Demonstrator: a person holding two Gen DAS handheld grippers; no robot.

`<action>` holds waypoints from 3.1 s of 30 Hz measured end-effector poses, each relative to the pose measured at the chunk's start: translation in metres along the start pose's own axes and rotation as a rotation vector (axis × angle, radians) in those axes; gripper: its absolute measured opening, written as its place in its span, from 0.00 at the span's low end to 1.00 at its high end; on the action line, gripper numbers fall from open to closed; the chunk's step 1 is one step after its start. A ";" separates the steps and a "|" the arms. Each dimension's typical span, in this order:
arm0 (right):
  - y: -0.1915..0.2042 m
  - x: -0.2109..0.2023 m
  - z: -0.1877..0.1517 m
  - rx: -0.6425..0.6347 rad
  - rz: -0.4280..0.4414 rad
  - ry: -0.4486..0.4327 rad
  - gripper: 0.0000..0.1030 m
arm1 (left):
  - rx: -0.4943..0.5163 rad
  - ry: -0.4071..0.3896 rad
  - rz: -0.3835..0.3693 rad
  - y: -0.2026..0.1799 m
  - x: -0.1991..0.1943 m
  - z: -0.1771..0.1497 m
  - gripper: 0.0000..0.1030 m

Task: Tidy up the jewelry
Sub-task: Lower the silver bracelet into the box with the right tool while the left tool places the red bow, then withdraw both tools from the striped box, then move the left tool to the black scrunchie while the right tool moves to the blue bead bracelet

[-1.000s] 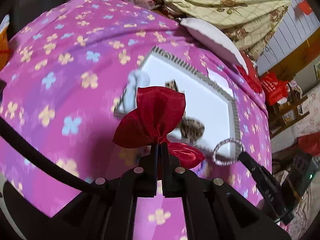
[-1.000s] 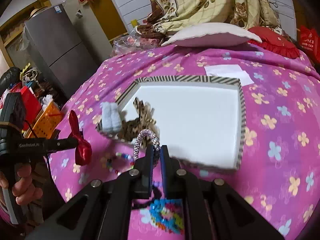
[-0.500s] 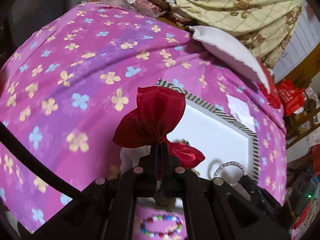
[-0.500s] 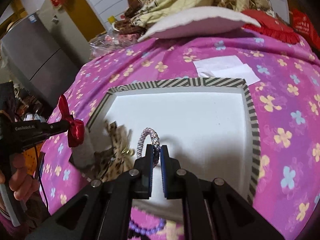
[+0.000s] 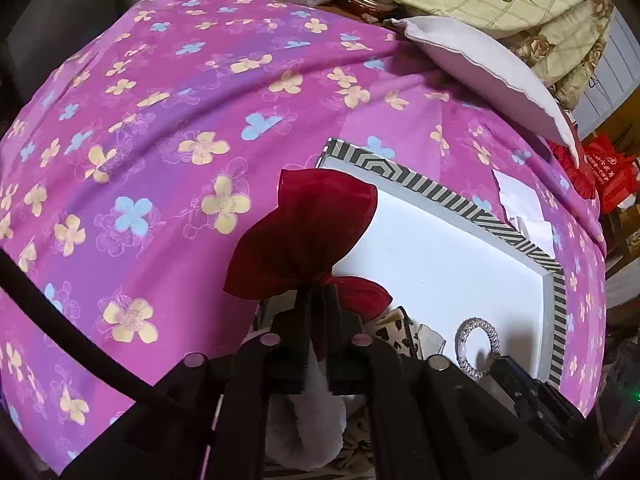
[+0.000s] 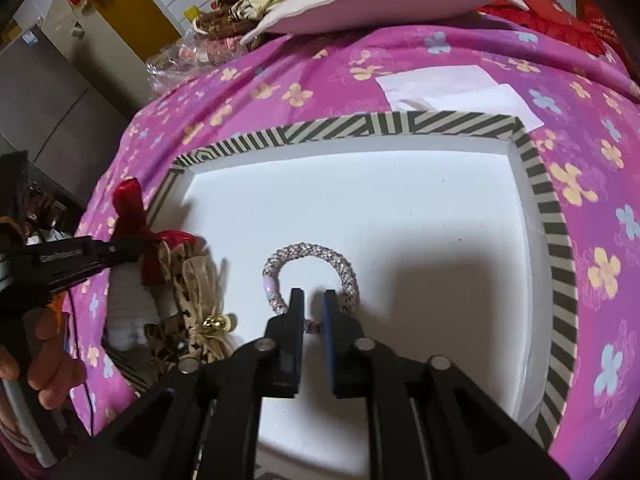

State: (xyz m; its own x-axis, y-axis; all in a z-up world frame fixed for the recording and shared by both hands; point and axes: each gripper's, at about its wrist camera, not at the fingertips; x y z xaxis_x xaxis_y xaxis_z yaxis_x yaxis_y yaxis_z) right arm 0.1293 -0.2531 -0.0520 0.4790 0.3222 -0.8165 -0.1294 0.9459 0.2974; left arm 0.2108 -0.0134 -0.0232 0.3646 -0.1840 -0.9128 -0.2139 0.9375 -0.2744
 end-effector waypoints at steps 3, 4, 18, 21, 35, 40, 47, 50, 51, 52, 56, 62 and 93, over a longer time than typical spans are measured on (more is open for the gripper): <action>0.003 -0.010 -0.003 -0.013 0.007 -0.005 0.24 | -0.004 0.005 -0.018 0.002 -0.004 -0.001 0.34; 0.004 -0.014 -0.005 -0.018 0.007 -0.009 0.27 | -0.005 0.005 -0.026 0.003 -0.007 -0.002 0.38; 0.031 -0.070 -0.045 -0.061 -0.031 -0.077 0.54 | 0.095 -0.135 0.002 0.013 -0.068 -0.049 0.48; 0.035 -0.084 -0.058 -0.071 -0.058 -0.095 0.57 | 0.108 -0.158 0.006 0.018 -0.080 -0.067 0.48; 0.052 -0.148 -0.118 -0.120 -0.189 -0.186 0.60 | 0.171 -0.262 -0.014 0.025 -0.129 -0.143 0.48; 0.049 -0.162 -0.139 -0.097 -0.183 -0.196 0.60 | 0.210 -0.311 -0.009 0.024 -0.144 -0.170 0.48; 0.054 -0.179 -0.162 -0.127 -0.207 -0.219 0.64 | 0.236 -0.340 -0.013 0.028 -0.156 -0.197 0.48; 0.053 -0.184 -0.169 -0.121 -0.209 -0.233 0.70 | 0.232 -0.337 -0.015 0.030 -0.157 -0.206 0.48; 0.052 -0.186 -0.172 -0.115 -0.206 -0.234 0.70 | 0.230 -0.336 -0.015 0.031 -0.157 -0.208 0.48; 0.052 -0.186 -0.174 -0.111 -0.205 -0.232 0.70 | 0.227 -0.338 -0.014 0.031 -0.158 -0.210 0.48; 0.051 -0.189 -0.181 -0.108 -0.206 -0.217 0.70 | 0.222 -0.342 -0.012 0.033 -0.161 -0.215 0.48; 0.054 -0.201 -0.183 -0.109 -0.202 -0.214 0.70 | 0.225 -0.348 -0.019 0.033 -0.167 -0.220 0.48; 0.033 -0.131 -0.184 -0.189 -0.195 -0.047 0.46 | 0.126 0.025 -0.201 0.028 -0.100 -0.222 0.48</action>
State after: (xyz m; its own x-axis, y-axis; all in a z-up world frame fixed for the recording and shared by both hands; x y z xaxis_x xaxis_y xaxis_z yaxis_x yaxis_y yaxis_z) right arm -0.0973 -0.2569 -0.0264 0.5502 0.1354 -0.8240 -0.1887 0.9814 0.0353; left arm -0.0331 -0.0343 -0.0073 0.3652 -0.3766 -0.8513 -0.0237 0.9105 -0.4129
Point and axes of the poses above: each gripper's, at about its wrist camera, not at the fingertips, and x roughly the way its jaws point, y to its left, z to its top, and after that the axes turned 11 degrees about -x, right-handed
